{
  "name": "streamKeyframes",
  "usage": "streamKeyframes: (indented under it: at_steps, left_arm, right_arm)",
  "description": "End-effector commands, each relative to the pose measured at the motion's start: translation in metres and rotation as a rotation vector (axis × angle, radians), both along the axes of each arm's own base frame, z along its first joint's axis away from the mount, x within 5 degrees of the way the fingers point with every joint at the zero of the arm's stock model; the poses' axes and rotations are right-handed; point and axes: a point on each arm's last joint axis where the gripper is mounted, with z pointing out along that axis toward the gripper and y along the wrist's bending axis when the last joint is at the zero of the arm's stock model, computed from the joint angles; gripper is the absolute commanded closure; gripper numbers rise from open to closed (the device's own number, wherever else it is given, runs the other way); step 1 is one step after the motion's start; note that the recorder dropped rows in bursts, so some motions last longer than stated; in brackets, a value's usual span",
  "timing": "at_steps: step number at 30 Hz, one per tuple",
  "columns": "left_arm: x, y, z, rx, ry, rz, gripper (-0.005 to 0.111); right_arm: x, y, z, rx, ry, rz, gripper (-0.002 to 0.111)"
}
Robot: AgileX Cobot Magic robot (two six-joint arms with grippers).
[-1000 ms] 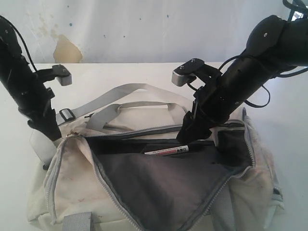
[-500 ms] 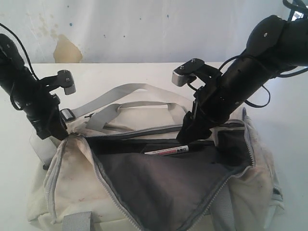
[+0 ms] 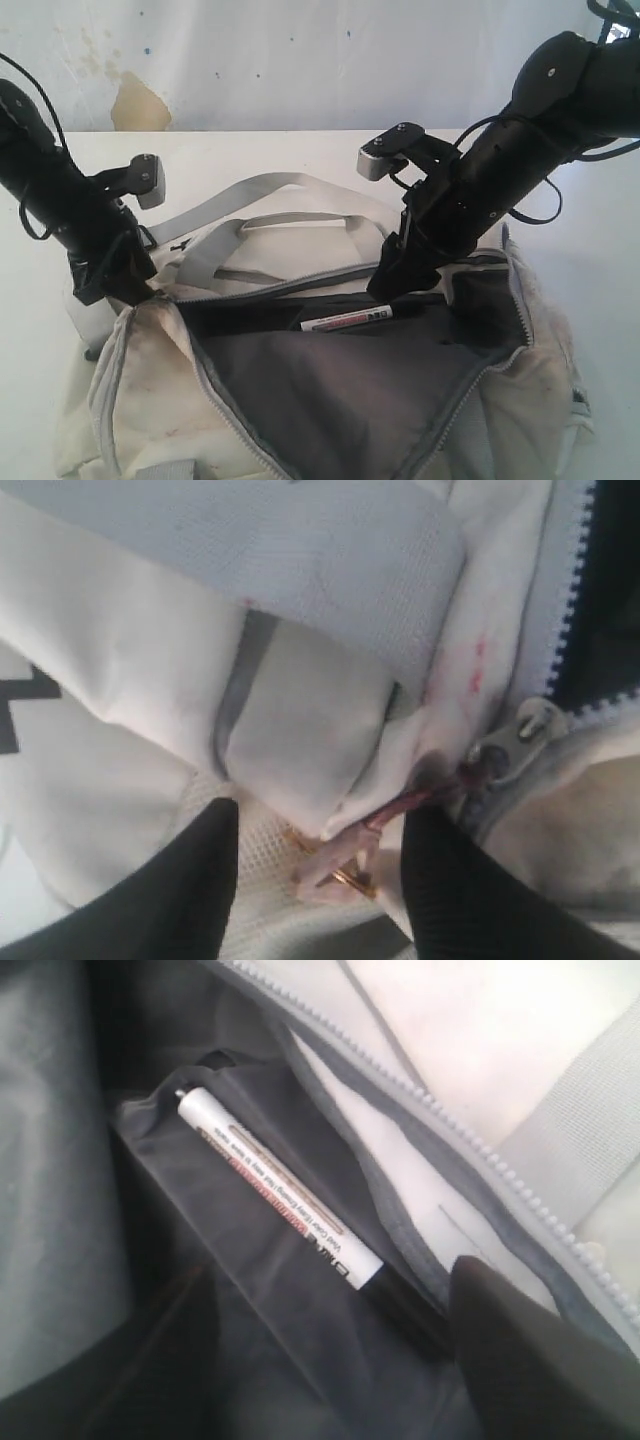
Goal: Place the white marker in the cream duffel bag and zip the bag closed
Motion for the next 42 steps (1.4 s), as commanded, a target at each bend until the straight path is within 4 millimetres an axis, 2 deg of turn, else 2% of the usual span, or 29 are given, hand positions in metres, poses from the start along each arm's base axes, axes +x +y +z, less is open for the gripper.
streamKeyframes:
  at_steps: [1,6,8,9,13,19,26,31,35,42]
  left_arm:
    - [-0.011,-0.001,-0.005,-0.015,0.020,-0.042,0.054]
    - [-0.014,-0.005,-0.005,-0.060,0.033,-0.071,0.055]
    - [-0.013,-0.005,-0.004,-0.067,0.025,-0.059,0.060]
    - [-0.013,-0.006,-0.004,-0.077,0.026,-0.052,0.067]
    - [-0.014,-0.009,-0.002,-0.115,0.047,-0.035,0.107]
    - [-0.009,-0.008,0.008,-0.094,0.030,0.016,0.106]
    - [0.015,-0.007,0.035,-0.088,-0.169,0.173,0.106]
    - [0.018,-0.006,0.035,-0.088,-0.175,0.224,0.106]
    - [0.012,-0.007,0.034,-0.086,-0.116,0.198,0.093]
    - [0.008,0.003,0.029,0.042,-0.053,0.237,0.038]
  right_arm:
    - [-0.001,-0.001,0.004,0.002,-0.005,0.002,0.047]
    - [-0.001,-0.001,0.004,0.002,-0.005,0.002,0.047]
    - [-0.001,-0.001,0.004,0.002,-0.005,0.002,0.047]
    - [-0.001,-0.001,0.004,0.002,-0.004,-0.001,0.047]
    - [-0.001,-0.001,0.004,0.004,0.005,-0.018,0.047]
    - [0.003,-0.001,0.004,0.011,-0.016,-0.072,0.048]
    - [0.013,-0.001,0.006,0.046,-0.031,-0.277,0.053]
    - [0.013,-0.001,0.005,0.045,-0.033,-0.277,0.053]
    - [0.013,-0.001,0.005,0.045,-0.033,-0.277,0.053]
    - [0.013,-0.001,0.005,0.048,-0.031,-0.279,0.053]
